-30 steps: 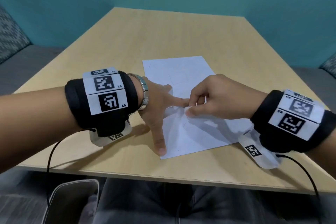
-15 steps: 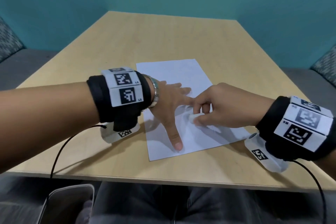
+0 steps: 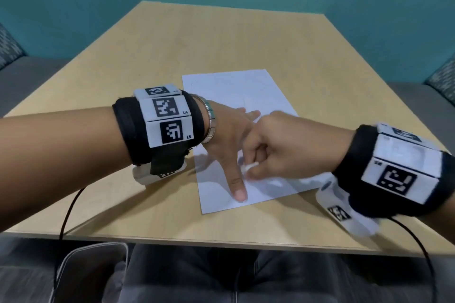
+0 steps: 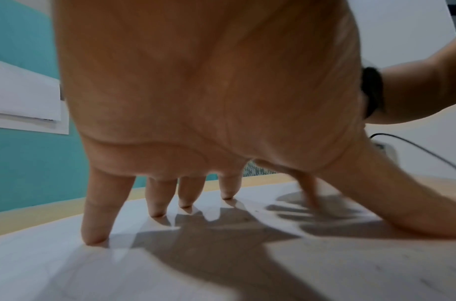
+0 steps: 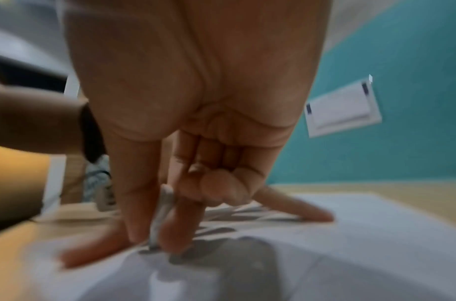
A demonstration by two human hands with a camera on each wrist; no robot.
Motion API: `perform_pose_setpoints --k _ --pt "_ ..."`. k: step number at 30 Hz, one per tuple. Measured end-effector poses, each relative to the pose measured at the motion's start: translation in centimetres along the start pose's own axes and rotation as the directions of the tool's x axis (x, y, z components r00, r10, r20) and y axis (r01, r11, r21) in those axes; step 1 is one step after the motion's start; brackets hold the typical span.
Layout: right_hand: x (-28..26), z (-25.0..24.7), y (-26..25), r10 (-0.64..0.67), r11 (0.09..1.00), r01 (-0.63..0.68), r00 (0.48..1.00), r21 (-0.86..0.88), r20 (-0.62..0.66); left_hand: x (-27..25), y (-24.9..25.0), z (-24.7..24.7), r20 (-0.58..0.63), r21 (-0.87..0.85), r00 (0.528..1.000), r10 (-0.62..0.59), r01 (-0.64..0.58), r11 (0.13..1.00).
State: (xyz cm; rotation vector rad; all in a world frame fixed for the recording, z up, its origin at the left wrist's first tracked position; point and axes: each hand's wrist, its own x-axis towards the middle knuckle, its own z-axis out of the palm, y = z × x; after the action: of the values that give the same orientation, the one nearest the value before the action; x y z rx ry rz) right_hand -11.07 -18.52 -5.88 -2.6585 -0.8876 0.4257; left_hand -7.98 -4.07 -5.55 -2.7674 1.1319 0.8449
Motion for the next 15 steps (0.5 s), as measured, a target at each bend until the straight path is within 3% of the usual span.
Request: perform_pose_setpoints --k 2,5,8,13,15 --pt "0.1 -0.1 0.2 0.014 1.0 -0.014 1.0 -0.008 0.011 0.0 0.0 -0.1 0.015 0.008 1.0 0.004 -0.004 1.0" --pt "0.3 -0.5 1.1 0.069 0.998 -0.069 0.993 0.003 -0.091 -0.3 0.2 -0.1 -0.011 0.013 0.999 -0.048 0.048 0.999" --pt "-0.1 0.1 0.1 0.005 0.999 -0.005 1.0 0.052 -0.003 -0.4 0.3 -0.2 0.028 -0.006 0.999 -0.018 0.019 1.0" --pt "0.4 -0.5 0.9 0.077 0.997 -0.076 0.994 0.025 -0.071 0.0 0.0 -0.1 -0.002 0.006 0.999 -0.044 0.044 0.999" --pt "-0.1 0.0 -0.1 0.013 0.999 -0.014 1.0 0.038 0.021 0.0 0.0 0.0 0.026 -0.007 1.0 -0.007 0.008 1.0"
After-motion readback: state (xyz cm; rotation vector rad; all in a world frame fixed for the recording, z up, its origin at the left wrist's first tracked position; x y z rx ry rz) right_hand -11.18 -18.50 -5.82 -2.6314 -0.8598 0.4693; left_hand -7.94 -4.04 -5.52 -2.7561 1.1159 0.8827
